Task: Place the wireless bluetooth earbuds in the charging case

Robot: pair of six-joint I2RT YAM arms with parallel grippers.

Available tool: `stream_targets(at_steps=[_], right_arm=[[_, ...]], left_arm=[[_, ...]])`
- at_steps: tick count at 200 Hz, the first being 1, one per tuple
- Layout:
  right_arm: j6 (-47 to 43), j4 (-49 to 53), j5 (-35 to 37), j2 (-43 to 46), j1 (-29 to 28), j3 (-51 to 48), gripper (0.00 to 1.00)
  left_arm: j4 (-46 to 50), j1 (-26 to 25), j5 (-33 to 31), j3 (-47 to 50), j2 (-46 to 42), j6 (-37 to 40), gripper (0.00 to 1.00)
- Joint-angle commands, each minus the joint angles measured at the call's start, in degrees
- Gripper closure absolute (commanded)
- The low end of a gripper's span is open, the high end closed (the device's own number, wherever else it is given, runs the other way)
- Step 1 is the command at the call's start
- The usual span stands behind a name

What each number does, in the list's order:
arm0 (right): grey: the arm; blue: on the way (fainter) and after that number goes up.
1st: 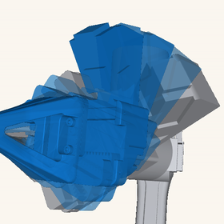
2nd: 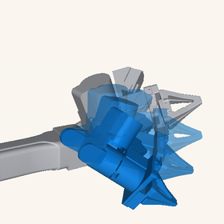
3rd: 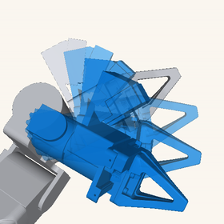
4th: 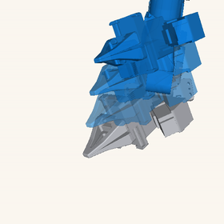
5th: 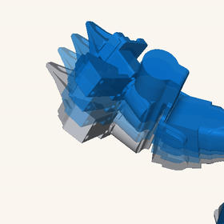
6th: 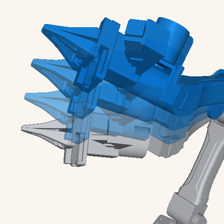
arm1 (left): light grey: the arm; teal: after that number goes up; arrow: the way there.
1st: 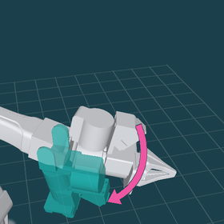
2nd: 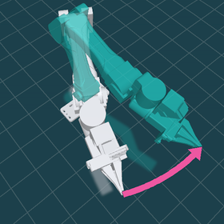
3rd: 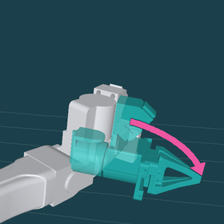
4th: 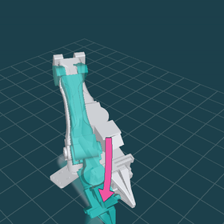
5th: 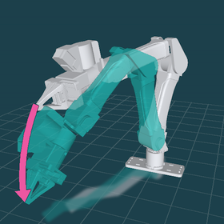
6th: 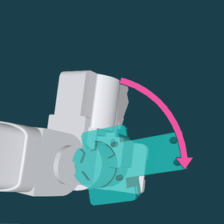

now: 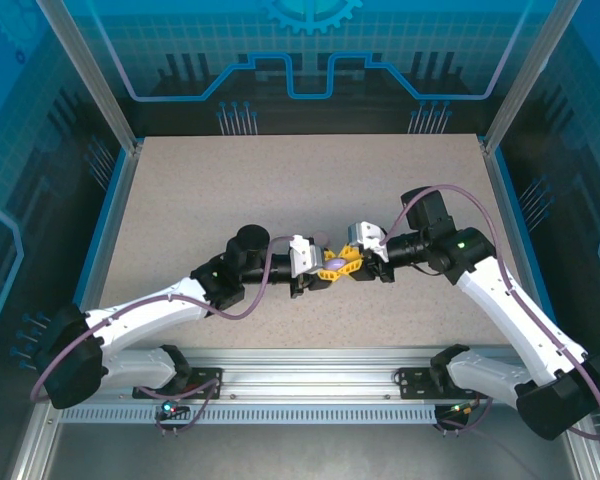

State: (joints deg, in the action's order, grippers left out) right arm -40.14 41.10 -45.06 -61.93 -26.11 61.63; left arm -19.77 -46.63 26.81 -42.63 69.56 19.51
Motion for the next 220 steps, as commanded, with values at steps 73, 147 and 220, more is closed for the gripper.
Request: stream_targets(at_steps=[73,147,220], right_arm=[[-0.1,0.7,-2.2,1.1,-0.3,1.7,0.81],[1.4,-0.4,-1.4,1.0,-0.2,1.7,0.69],[4.3,-4.7,4.3,1.5,-1.2,0.1,0.26]], left_arm=[[0.5,0.0,-1.0,-0.7,-0.7,0.4,0.67],[0.4,0.0,-0.7,-0.6,-0.9,0.4,0.93],[-0.8,-0.1,-0.5,-1.1,-0.3,0.0,0.95]])
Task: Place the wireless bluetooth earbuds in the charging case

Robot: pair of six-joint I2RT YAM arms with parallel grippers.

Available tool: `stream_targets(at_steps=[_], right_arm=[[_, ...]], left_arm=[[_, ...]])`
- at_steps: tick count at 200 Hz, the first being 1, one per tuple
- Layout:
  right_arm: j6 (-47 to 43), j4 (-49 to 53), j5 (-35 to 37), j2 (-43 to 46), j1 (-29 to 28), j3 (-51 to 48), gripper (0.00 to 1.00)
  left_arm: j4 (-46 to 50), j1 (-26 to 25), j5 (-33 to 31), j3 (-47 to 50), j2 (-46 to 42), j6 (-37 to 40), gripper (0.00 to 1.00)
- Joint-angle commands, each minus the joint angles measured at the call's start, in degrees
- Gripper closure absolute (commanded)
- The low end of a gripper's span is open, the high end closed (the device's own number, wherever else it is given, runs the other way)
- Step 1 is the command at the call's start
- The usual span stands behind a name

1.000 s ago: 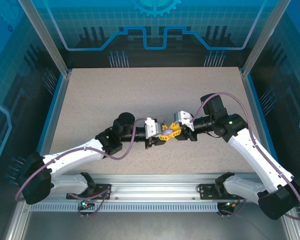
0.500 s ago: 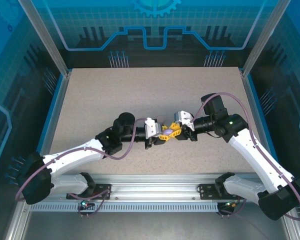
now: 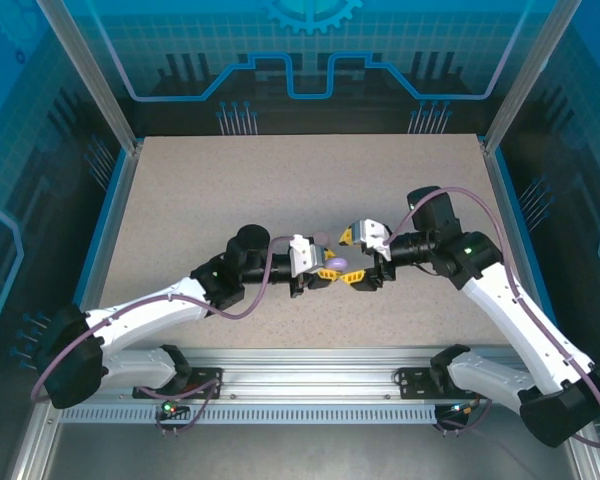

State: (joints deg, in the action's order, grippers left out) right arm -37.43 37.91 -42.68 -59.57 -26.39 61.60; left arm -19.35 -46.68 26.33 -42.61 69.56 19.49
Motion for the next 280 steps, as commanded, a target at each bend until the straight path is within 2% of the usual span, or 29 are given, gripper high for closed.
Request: stream_targets(at_steps=[1,62,95,209,241,262,280], right_arm=[[1.6,-1.6,2.0,-0.9,-0.9,0.2,0.26],[2.2,-2.2,6.2,-1.7,-0.9,0.7,0.27],[3.6,-3.5,9.7,-1.0,-0.4,1.7,0.31],[8.4,-7.3,8.9,0.8,3.1,2.1,0.29],[8.4,-7.1,5.5,2.1,4.2,1.8,0.29],[11.6,-9.3,4.8,4.7,6.2,0.4,0.23],[17.3,-10.7,10.8,6.7,7.3,-0.6,0.12]], left_arm=[[-1.2,-0.1,0.0,-1.1,-0.3,0.0,0.95],[-0.2,-0.1,0.1,-1.3,-0.6,0.3,0.96],[-0.2,-0.2,0.2,-1.4,-0.5,0.4,0.96],[0.6,-0.2,0.0,-1.2,-0.5,0.6,0.97],[0.6,-0.3,-0.5,-1.1,-0.6,0.7,0.97],[0.2,-0.3,-1.8,-0.2,-1.3,0.6,0.97],[-0.4,-0.3,-3.8,1.5,-2.9,0.6,0.99]])
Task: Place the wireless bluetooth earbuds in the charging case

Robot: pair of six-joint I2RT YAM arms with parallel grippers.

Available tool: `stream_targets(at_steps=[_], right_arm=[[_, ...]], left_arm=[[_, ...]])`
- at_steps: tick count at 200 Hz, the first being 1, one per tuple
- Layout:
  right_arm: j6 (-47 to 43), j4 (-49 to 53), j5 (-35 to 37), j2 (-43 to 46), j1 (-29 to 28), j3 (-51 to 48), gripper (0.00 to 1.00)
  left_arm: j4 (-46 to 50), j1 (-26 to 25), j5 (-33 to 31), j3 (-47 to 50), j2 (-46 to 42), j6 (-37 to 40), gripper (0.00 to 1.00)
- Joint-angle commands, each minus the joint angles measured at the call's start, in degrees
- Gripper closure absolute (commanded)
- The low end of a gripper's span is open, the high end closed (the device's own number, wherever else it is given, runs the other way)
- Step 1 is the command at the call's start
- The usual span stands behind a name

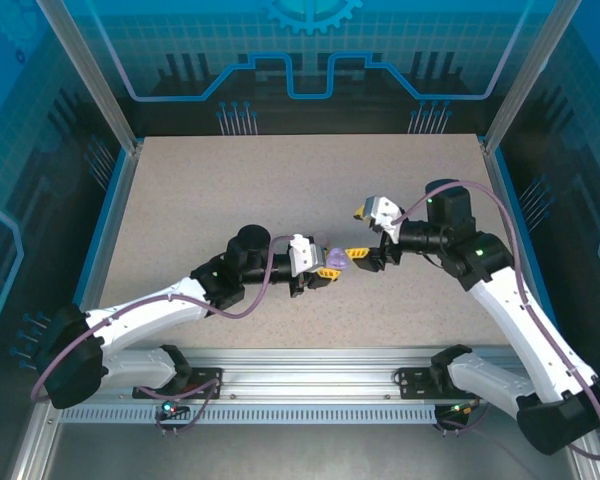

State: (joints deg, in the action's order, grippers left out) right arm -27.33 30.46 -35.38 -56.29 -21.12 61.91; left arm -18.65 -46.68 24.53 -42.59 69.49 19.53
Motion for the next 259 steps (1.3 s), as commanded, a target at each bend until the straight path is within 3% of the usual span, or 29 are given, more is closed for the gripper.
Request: stream_targets(at_steps=[1,15,31,77,107,161,192,259], right_arm=[[7.7,-3.3,4.0,3.6,2.0,-0.9,0.11],[14.9,-2.2,13.4,4.2,2.6,-1.1,0.01],[24.4,0.5,20.5,3.4,3.8,-0.7,0.0],[38.3,2.8,16.1,-5.9,4.8,-3.0,0.0],[46.7,4.7,15.5,-17.7,2.7,-0.7,0.2],[58.2,2.4,32.8,-31.5,-7.5,1.8,0.32],[62.9,3.0,36.2,-39.5,-9.2,4.7,0.44],[64.2,3.1,39.0,-48.7,-13.3,9.9,0.5]], left_arm=[[-1.2,-0.3,-2.2,1.6,-3.0,0.6,0.99],[-1.7,-0.2,-4.0,3.6,-4.9,0.6,1.0],[-1.8,-0.2,-5.5,5.8,-7.6,0.3,1.0],[-1.2,-0.3,-7.5,9.8,-14.8,-1.5,1.0],[-0.9,-0.3,-8.4,10.7,-17.4,-1.7,1.0],[-1.0,-0.3,-8.6,10.3,-17.6,-1.4,1.0],[-1.1,-0.2,-8.5,10.2,-17.4,-1.6,1.0],[-0.2,-0.3,-8.5,9.7,-17.5,-1.7,1.0]])
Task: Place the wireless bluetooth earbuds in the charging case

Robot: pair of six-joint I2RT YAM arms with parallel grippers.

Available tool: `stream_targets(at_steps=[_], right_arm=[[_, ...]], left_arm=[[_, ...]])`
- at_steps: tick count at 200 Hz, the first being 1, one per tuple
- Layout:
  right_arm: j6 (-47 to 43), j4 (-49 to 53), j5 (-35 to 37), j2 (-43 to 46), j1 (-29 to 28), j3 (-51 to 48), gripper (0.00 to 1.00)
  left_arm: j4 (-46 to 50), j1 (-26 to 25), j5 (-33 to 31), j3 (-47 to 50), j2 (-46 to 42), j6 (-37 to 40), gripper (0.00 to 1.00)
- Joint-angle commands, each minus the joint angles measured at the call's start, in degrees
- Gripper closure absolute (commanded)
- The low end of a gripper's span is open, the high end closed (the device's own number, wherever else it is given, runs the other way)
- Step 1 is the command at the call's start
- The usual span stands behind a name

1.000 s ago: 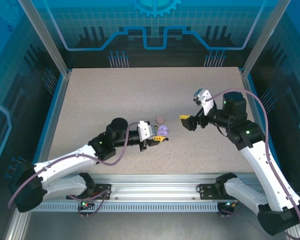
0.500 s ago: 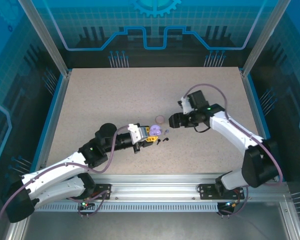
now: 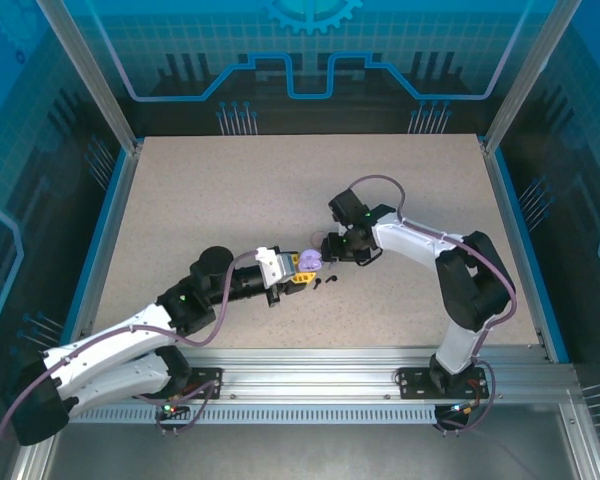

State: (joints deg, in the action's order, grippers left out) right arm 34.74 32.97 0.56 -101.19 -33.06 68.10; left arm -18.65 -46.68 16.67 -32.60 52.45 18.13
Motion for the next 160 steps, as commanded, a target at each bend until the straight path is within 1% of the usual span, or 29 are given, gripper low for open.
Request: stream_targets(at_steps=[1,38,49,76,91,109,124,160], right_arm=[[2.1,0.6,3.1,-3.8,-1.4,3.7,0.5],[2.4,0.8,4.1,-6.1,-2.3,4.4,0.51],[2.5,1.0,4.0,-6.9,-2.5,4.8,0.54],[2.9,1.0,4.2,-8.1,-2.7,4.6,0.54],[2.9,1.0,4.4,-8.2,-2.7,4.5,0.58],[3.0,1.0,4.5,-8.6,-2.7,4.6,0.59],[2.9,1.3,4.5,-9.0,-2.7,4.5,0.62],[2.9,1.2,4.1,-9.9,-2.7,3.7,0.63]], left_arm=[[-0.1,-0.3,-0.7,-0.3,-0.5,-0.2,1.0],[0.4,-0.3,-0.8,-0.5,-0.5,0.0,1.0],[0.5,-0.3,-0.7,-0.7,-0.5,0.2,1.0],[1.0,-0.3,-0.8,-0.9,-0.6,0.2,1.0],[1.0,-0.3,-0.8,-0.9,-0.7,0.2,1.0],[1.1,-0.3,-0.8,-0.9,-0.7,0.2,1.0],[1.2,-0.3,-0.8,-1.0,-0.7,0.2,1.0],[1.4,-0.3,-0.8,-1.0,-0.8,0.3,1.0]])
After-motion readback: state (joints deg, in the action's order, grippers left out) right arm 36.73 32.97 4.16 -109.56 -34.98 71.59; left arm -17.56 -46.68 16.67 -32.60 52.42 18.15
